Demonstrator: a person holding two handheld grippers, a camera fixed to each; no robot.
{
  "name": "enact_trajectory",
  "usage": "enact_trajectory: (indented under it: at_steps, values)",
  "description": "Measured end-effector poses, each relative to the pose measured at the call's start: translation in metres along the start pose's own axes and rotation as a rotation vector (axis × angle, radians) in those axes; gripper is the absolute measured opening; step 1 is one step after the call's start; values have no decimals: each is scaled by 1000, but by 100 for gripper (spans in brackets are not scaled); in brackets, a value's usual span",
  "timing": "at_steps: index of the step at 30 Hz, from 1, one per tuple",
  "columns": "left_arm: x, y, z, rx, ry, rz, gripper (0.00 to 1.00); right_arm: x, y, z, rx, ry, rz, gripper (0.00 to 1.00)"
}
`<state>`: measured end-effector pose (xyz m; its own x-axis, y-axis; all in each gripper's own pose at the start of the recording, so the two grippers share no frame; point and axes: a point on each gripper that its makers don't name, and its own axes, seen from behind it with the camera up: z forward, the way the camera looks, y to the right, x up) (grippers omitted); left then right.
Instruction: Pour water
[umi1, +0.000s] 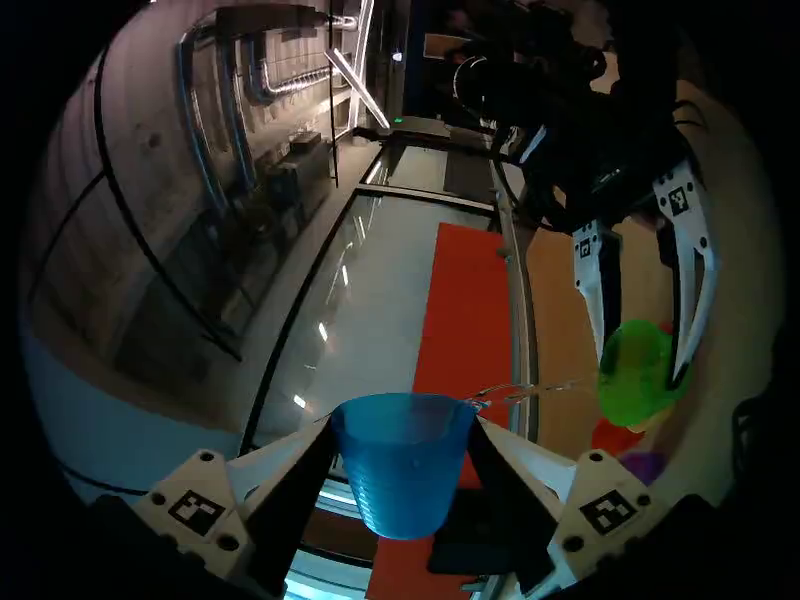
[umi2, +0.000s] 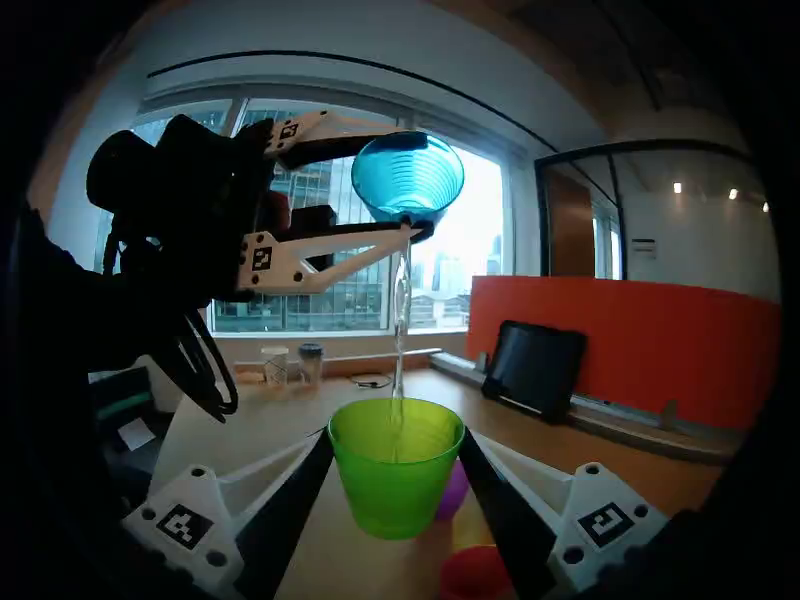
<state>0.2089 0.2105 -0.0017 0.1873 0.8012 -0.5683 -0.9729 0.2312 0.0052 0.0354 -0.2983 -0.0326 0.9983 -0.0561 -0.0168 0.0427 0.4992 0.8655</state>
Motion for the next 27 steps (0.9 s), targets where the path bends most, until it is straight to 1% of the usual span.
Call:
enact_trajectory:
  at_steps: [6, 18, 27]
  values:
    - [1, -1, 2, 7, 1, 32, 87, 0, 0, 0, -1, 3, -1, 91]
    - [0, 1, 3, 0, 0, 108, 87, 1, 1, -1, -3, 7, -4, 91]
    - [7, -4, 2, 5, 8, 167, 87, 1, 1, -2, -4, 11, -7, 91]
